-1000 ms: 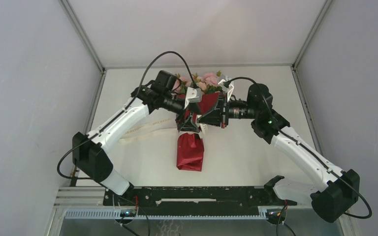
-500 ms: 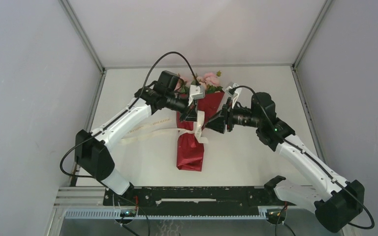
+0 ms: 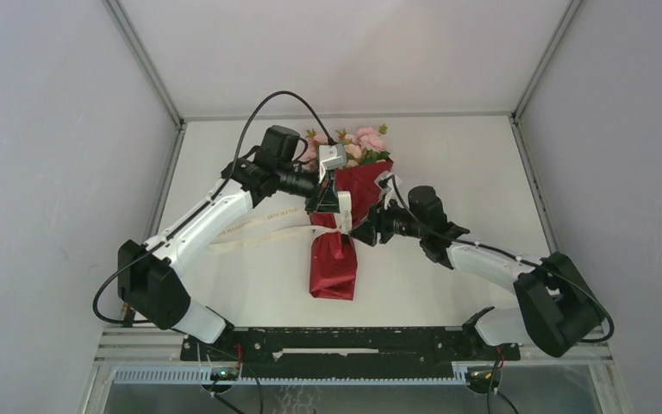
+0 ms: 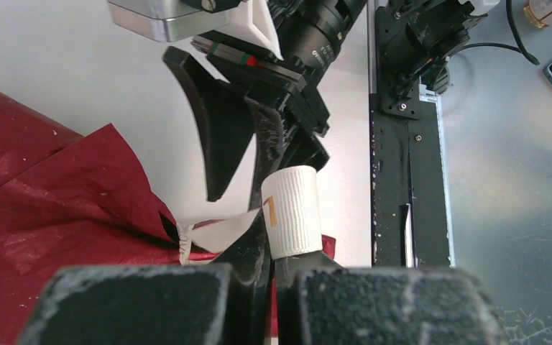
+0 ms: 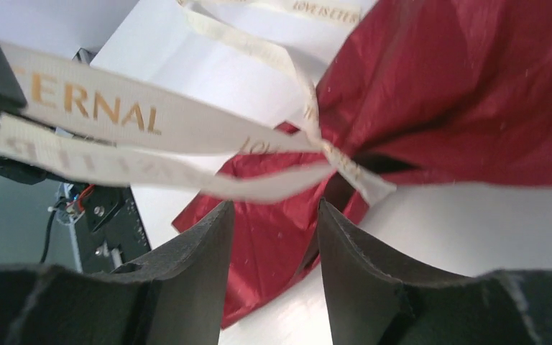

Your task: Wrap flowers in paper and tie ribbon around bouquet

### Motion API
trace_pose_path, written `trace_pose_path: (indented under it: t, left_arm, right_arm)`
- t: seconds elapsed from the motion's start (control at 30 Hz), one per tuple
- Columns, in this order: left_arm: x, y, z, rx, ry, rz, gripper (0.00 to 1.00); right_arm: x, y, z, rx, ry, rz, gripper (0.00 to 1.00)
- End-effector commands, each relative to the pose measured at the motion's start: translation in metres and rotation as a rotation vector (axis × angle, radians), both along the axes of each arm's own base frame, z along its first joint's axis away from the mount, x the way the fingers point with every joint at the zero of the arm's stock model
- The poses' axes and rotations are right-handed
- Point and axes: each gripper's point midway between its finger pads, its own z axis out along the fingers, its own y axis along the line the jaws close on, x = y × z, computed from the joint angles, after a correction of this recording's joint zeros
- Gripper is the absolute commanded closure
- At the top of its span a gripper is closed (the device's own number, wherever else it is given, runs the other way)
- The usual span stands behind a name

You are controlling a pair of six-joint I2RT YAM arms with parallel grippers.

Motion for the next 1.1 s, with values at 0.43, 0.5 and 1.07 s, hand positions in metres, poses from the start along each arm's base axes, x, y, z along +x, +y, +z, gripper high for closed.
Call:
trace_pose_path:
  t: [0.43, 0.5, 1.07]
  left_arm:
    - [0.001, -0.004, 0.006, -0.047, 0.056, 0.046, 1.00]
    - [0.001, -0.003, 0.006, -0.046, 0.050, 0.044, 1.00]
    - [0.001, 0.004, -0.002, -0.037, 0.071, 0.057, 1.00]
  right_arm:
    - [0.025, 0.058, 0.064, 0.169, -0.391, 0.108, 0.41]
    - [0.033, 0.060, 0.061, 0.167, -0.368, 0.095, 0.47]
    - [0.075, 0.063, 0.049, 0.134, -0.284, -0.086, 0.46]
